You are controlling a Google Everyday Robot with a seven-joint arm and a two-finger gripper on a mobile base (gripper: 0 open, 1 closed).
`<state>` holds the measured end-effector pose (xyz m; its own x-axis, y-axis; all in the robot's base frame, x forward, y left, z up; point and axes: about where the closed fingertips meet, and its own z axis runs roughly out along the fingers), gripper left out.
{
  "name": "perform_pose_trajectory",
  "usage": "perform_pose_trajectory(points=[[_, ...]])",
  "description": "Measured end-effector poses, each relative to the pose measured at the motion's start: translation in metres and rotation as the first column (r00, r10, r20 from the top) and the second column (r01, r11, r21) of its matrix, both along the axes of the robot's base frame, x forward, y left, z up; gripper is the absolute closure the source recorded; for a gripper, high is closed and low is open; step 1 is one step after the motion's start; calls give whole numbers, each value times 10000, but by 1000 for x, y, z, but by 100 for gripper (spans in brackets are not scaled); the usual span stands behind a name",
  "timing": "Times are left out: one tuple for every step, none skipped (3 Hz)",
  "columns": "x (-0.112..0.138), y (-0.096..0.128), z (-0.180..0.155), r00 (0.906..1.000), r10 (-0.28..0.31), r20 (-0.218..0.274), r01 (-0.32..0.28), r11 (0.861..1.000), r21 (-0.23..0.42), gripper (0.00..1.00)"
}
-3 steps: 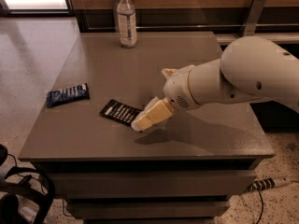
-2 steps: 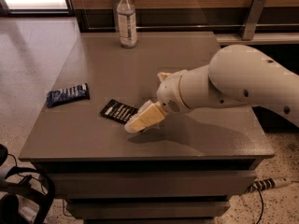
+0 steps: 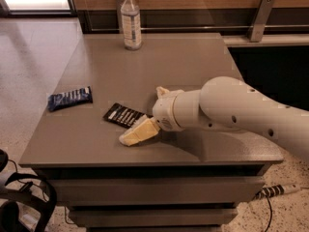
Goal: Move rxbar chocolate near blue plastic bottle
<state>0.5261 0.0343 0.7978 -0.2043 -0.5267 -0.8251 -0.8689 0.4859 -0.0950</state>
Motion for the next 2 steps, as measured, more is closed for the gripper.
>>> perform_pose_trajectory(points=[[0,0,4,10000,2,0,-2,10000,8,25],[0,0,9,10000,3,0,-3,10000,8,49]])
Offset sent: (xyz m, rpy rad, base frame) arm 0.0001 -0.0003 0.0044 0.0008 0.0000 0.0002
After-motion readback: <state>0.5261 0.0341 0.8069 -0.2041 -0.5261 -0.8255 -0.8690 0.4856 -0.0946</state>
